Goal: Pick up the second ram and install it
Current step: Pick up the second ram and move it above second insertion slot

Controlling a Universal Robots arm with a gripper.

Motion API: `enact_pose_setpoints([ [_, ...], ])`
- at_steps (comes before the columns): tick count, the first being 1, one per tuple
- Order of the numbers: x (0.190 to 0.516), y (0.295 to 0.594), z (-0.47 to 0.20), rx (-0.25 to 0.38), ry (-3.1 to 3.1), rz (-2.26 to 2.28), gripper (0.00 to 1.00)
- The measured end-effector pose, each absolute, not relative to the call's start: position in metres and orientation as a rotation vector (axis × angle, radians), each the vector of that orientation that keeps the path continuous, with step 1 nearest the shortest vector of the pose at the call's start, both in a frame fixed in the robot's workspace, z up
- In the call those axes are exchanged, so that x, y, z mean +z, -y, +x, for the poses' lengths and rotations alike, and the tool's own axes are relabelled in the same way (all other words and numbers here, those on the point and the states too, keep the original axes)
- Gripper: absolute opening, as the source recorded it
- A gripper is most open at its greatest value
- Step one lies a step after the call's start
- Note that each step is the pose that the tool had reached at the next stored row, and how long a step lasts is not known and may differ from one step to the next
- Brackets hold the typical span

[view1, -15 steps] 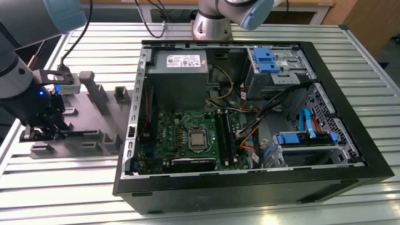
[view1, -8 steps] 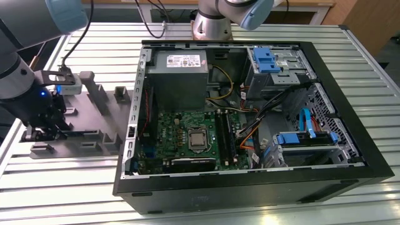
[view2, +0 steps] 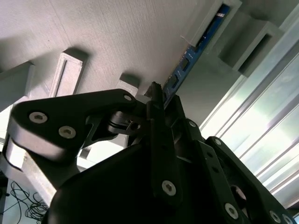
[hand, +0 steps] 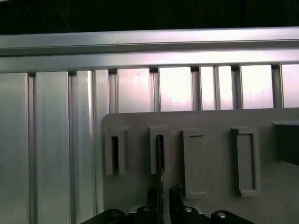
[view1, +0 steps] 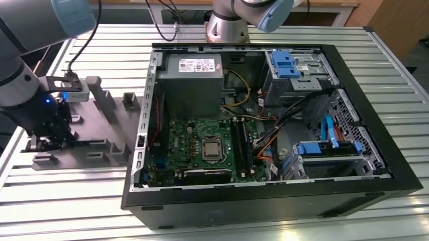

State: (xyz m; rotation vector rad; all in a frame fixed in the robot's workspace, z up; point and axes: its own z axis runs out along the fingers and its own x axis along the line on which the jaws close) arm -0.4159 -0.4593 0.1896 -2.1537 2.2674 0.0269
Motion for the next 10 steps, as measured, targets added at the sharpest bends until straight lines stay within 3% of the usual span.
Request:
enact_pose_setpoints([
  [10, 0.1878, 0.4593, -0.4141, 0.027, -2.268, -2.154, 0.25],
])
